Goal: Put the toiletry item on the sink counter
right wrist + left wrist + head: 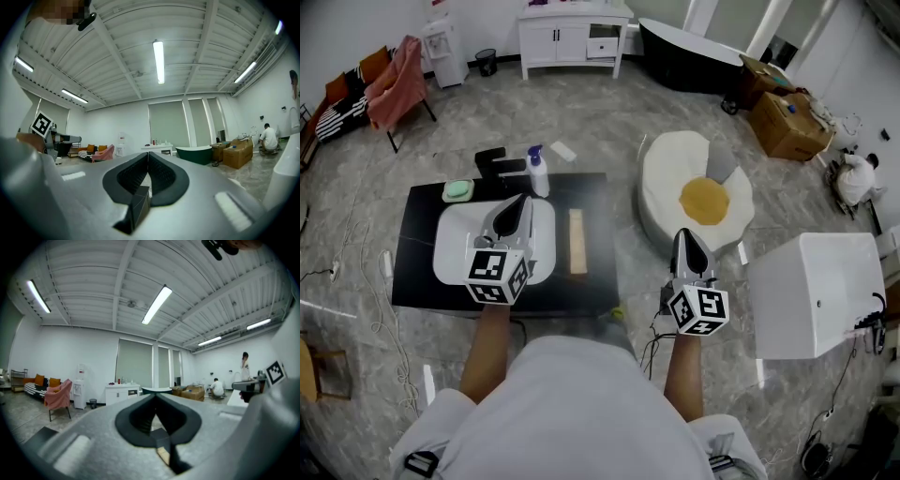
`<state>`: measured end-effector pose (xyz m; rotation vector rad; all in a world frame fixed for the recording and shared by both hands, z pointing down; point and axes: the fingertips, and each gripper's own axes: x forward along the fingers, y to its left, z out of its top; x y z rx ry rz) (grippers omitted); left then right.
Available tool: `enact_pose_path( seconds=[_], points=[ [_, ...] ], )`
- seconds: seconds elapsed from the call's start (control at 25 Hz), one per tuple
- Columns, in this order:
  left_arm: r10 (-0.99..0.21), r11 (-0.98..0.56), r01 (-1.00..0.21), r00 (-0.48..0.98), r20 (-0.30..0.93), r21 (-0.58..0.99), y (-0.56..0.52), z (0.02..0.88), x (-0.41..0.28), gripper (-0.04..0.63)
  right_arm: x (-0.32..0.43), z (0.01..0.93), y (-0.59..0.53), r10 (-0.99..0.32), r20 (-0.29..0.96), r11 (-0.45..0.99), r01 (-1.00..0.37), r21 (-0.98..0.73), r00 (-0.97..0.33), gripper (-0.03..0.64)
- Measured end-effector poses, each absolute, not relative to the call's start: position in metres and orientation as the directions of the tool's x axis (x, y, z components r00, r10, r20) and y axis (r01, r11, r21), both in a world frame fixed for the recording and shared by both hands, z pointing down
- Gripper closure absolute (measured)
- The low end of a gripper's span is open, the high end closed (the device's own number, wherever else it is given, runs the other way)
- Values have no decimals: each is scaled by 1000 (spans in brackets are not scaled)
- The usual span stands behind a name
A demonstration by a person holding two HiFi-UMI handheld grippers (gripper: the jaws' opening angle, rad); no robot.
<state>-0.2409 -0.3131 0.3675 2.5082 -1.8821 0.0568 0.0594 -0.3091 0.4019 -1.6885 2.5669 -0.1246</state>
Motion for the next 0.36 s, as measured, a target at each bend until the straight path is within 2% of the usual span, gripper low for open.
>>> enact_pose_path(
  seconds=[0.36],
  points=[
    [-961,-275,-961,274,32,-17,-320,372,-242,597,58,408,-317,-916,-3,400,-911,-103,-402,612]
  ],
)
